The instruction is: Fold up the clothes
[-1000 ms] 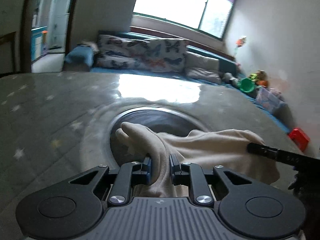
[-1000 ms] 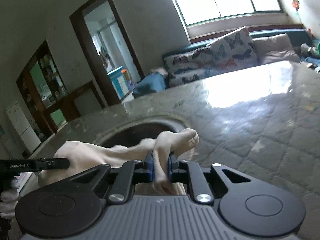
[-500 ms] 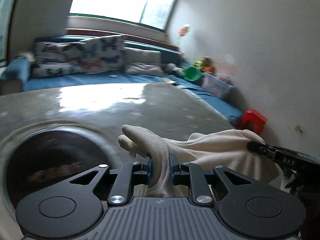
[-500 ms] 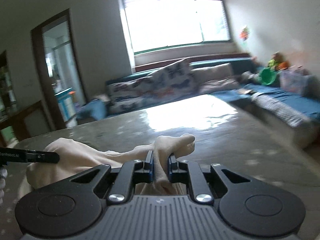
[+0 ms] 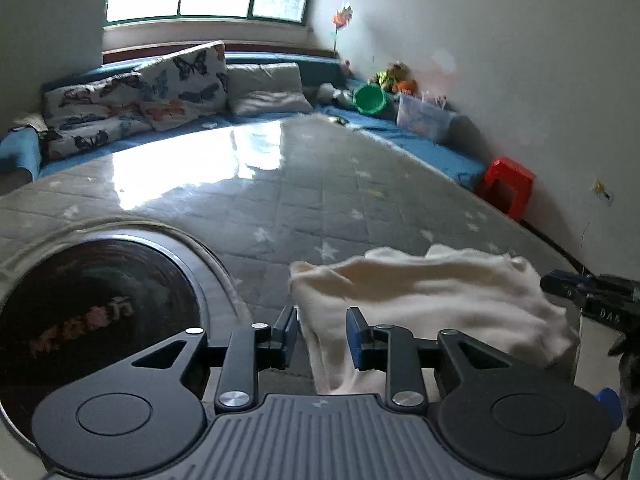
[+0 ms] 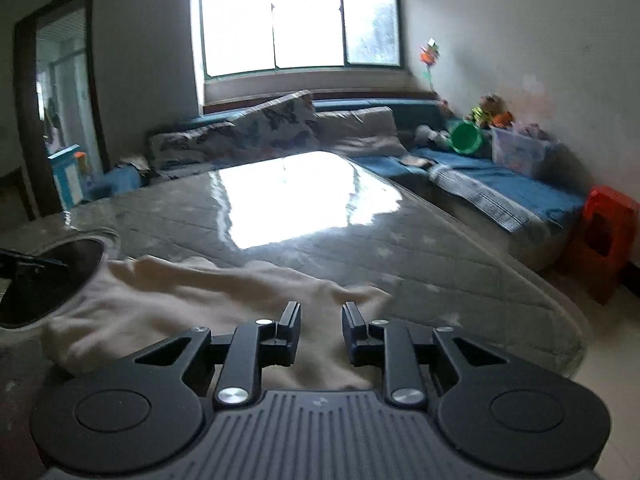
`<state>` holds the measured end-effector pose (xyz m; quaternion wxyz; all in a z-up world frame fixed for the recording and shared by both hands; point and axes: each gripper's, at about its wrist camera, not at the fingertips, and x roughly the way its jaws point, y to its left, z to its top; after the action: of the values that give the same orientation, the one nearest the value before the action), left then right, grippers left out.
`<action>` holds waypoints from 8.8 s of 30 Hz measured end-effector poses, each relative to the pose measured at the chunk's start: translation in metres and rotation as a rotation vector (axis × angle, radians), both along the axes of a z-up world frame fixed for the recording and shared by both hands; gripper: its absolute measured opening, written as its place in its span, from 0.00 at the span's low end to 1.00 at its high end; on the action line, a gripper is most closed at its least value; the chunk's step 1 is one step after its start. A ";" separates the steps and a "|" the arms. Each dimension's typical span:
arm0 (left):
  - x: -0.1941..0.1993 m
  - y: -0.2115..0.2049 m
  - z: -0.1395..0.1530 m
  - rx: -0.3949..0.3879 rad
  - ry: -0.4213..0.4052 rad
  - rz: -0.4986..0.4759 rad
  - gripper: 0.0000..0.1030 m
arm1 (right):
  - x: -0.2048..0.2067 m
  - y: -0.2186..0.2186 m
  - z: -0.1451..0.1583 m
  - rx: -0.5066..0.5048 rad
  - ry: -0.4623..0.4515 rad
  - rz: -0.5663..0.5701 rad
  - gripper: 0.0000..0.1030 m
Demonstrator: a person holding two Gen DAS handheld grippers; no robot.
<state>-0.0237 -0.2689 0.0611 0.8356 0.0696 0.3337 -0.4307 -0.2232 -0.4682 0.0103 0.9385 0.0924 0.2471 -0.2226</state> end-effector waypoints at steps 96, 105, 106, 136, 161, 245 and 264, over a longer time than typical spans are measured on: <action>0.015 0.261 -0.053 0.193 -0.113 0.694 1.00 | 0.221 0.212 -0.041 -0.009 0.206 0.642 1.00; 0.015 0.265 -0.053 0.169 -0.090 0.698 1.00 | 0.221 0.210 -0.041 -0.010 0.204 0.644 1.00; 0.014 0.265 -0.053 0.169 -0.090 0.698 1.00 | 0.221 0.210 -0.041 -0.010 0.204 0.644 1.00; 0.018 0.266 -0.052 0.164 -0.086 0.696 1.00 | 0.221 0.211 -0.041 -0.009 0.204 0.643 1.00; 0.019 0.265 -0.053 0.164 -0.086 0.696 1.00 | 0.221 0.211 -0.041 -0.009 0.204 0.643 1.00; 0.020 0.263 -0.054 0.165 -0.087 0.696 1.00 | 0.222 0.210 -0.040 -0.007 0.203 0.644 1.00; 0.020 0.263 -0.054 0.164 -0.087 0.696 1.00 | 0.222 0.210 -0.040 -0.007 0.203 0.644 1.00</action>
<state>-0.0035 -0.0061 0.0070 0.9373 0.0369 0.3351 -0.0890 -0.0017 -0.2585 -0.0298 0.9316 -0.0161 0.3551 0.0763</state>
